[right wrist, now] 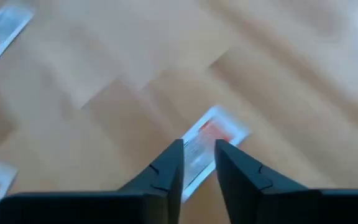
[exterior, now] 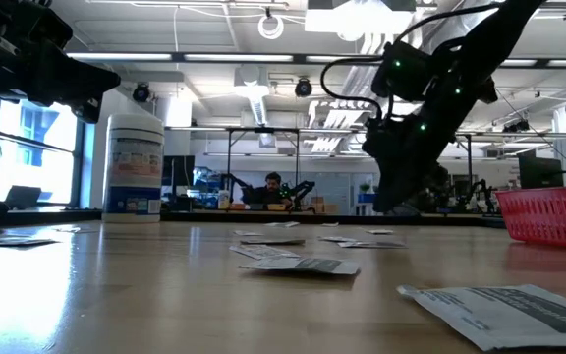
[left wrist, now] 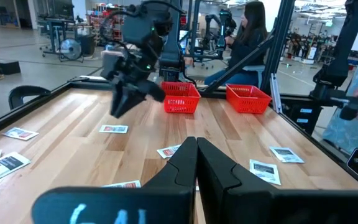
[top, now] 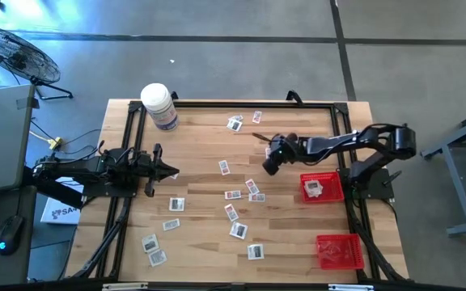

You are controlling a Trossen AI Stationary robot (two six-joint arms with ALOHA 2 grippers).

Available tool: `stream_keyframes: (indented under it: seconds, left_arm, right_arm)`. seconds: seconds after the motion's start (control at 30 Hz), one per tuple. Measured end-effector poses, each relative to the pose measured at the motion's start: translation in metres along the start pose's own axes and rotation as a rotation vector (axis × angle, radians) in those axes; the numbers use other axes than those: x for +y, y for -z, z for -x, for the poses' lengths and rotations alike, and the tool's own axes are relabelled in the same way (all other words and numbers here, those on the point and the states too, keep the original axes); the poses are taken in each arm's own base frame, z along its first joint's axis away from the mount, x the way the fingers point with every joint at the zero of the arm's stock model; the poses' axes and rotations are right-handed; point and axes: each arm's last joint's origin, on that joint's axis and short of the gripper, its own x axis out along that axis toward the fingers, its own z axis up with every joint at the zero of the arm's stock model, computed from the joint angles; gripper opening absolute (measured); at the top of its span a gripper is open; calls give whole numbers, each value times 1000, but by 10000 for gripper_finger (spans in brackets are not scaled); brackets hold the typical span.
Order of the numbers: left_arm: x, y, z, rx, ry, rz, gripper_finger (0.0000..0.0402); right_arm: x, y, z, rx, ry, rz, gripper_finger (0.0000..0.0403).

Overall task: Pick & Place First Aid Supplies
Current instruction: Put the orange ointment pack into the bottom red basket

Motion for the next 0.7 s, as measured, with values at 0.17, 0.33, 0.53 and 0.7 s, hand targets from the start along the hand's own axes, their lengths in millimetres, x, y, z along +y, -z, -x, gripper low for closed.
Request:
stream_keyframes:
  seconds: [0.17,0.33,0.53,0.7]
  left_arm:
    - [0,0,0,0,0,0,0]
    - [0,0,0,0,0,0,0]
    - [0,0,0,0,0,0,0]
    - [0,0,0,0,0,0,0]
  right_arm:
    - [-13,-3,-4,-14,89,-175,122]
    - [-16,0,-5,70,38,-323,123]
    - [-7,5,-3,130,-33,-427,117]
    - [-6,9,-4,153,-11,-413,118]
